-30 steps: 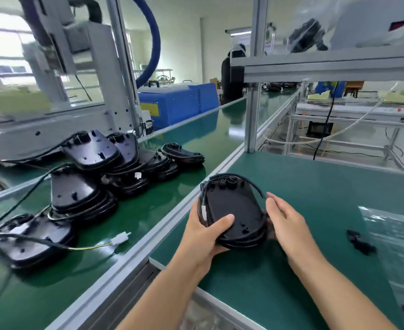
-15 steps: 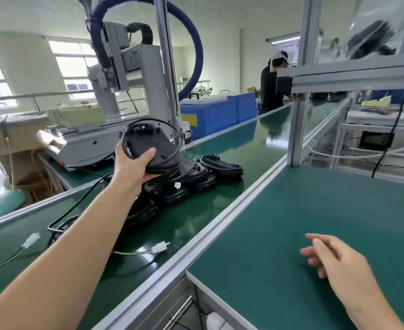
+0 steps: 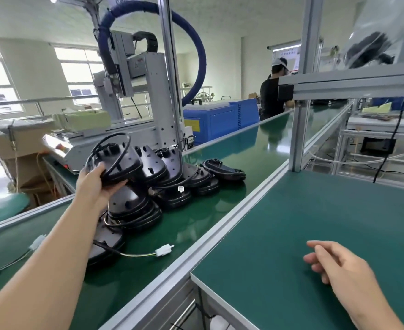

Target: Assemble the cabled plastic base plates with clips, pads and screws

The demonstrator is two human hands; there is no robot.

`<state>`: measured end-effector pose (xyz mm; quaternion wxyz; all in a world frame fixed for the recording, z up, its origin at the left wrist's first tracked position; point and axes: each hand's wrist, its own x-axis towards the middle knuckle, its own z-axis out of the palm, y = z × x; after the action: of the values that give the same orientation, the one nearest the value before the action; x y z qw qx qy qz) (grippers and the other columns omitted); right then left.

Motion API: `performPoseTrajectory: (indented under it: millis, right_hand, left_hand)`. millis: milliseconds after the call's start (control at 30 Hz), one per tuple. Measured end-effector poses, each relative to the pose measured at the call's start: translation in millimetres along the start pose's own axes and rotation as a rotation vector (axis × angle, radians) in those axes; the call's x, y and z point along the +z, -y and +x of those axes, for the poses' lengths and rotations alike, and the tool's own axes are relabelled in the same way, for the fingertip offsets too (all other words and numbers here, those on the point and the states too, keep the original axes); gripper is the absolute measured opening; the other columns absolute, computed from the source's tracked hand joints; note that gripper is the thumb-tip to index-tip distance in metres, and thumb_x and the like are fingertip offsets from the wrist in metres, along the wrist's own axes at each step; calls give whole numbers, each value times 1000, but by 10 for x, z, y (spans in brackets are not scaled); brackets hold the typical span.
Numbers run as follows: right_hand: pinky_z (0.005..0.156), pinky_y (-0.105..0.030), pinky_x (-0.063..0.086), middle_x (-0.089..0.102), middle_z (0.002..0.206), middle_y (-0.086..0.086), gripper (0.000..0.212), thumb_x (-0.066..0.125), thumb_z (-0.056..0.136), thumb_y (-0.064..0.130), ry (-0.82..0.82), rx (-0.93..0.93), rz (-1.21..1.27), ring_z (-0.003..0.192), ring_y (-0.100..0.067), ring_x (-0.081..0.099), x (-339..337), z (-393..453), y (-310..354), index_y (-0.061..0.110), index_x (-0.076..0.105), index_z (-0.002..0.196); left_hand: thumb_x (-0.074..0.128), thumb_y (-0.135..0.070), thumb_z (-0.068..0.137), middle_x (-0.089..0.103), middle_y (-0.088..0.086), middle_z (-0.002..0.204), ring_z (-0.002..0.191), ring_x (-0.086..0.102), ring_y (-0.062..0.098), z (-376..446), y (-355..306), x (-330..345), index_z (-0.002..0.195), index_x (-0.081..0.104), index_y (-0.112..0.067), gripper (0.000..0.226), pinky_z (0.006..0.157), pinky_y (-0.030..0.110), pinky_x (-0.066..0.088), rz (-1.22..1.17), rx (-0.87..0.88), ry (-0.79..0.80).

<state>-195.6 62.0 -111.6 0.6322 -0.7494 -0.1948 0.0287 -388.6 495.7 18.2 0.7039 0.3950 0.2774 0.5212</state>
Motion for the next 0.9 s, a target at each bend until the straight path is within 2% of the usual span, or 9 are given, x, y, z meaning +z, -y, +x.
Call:
performPoseTrajectory:
  millis: [67, 133, 267, 400, 467, 600, 667, 833, 900]
  right_hand:
    - [48, -12, 45, 72, 71, 9, 23, 52, 96, 13, 2, 4, -2, 66, -14, 62, 12, 11, -5, 25, 69, 87]
    - [49, -12, 45, 72, 71, 9, 23, 52, 96, 14, 4, 6, -10, 70, -18, 63, 29, 19, 0, 25, 69, 87]
    - [49, -13, 46, 72, 73, 10, 23, 52, 96, 15, 6, 2, -21, 74, -19, 64, 18, 7, -9, 25, 69, 87]
    - [50, -14, 46, 73, 74, 10, 23, 52, 96, 15, -6, 0, -18, 74, -20, 64, -2, -11, -20, 26, 70, 87]
    - [51, -14, 46, 73, 74, 10, 23, 52, 96, 14, 0, -3, -27, 74, -19, 65, 6, -17, -21, 26, 70, 87]
    - [51, -11, 46, 72, 73, 11, 23, 52, 96, 14, 1, -5, -26, 75, -16, 65, 14, -19, -6, 26, 70, 88]
    - [50, -11, 46, 72, 73, 11, 23, 52, 96, 14, -4, -9, -22, 74, -16, 65, 14, -21, -2, 26, 70, 88]
    - [50, -11, 46, 72, 73, 11, 24, 52, 96, 13, -19, -8, -14, 69, -12, 64, 8, -19, 7, 25, 69, 87]
    - [49, -12, 46, 73, 73, 9, 24, 51, 96, 12, -35, -3, 14, 63, -6, 63, -18, -25, 14, 24, 70, 86]
  left_hand:
    - [51, -9, 96, 56, 12, 108, 85, 70, 31, -34, 13, -209, 134, 36, -14, 41, 52, 48, 58, 18, 16, -40]
    - [50, -10, 97, 55, 11, 110, 80, 71, 28, -98, 84, -348, 131, 37, -17, 37, 56, 51, 58, 82, 11, -60]
    - [47, -18, 98, 53, 10, 118, 94, 65, 28, -252, 281, -402, 121, 38, -21, 24, 65, 45, 59, 314, 87, -175]
    - [47, -33, 93, 43, 16, 139, 118, 51, 38, -271, 378, -516, 143, 29, -17, 55, 97, 49, 46, 696, 161, -388]
    - [52, -36, 88, 38, 23, 137, 115, 48, 43, -266, 336, -583, 139, 34, -12, 60, 94, 48, 41, 931, 145, -471]
    - [57, -42, 83, 40, 29, 127, 120, 38, 42, -297, 247, -663, 123, 49, 3, 61, 97, 48, 39, 1230, 72, -491]
    - [53, -52, 84, 37, 28, 134, 125, 34, 42, -345, 224, -692, 123, 51, 7, 70, 101, 51, 35, 1382, 68, -525]
    - [52, -51, 89, 34, 31, 141, 130, 32, 46, -420, 201, -663, 144, 26, 3, 81, 105, 55, 29, 1427, 127, -479]
    - [47, -50, 93, 34, 33, 139, 127, 33, 48, -449, 246, -635, 139, 37, 0, 69, 103, 57, 31, 1488, 190, -456]
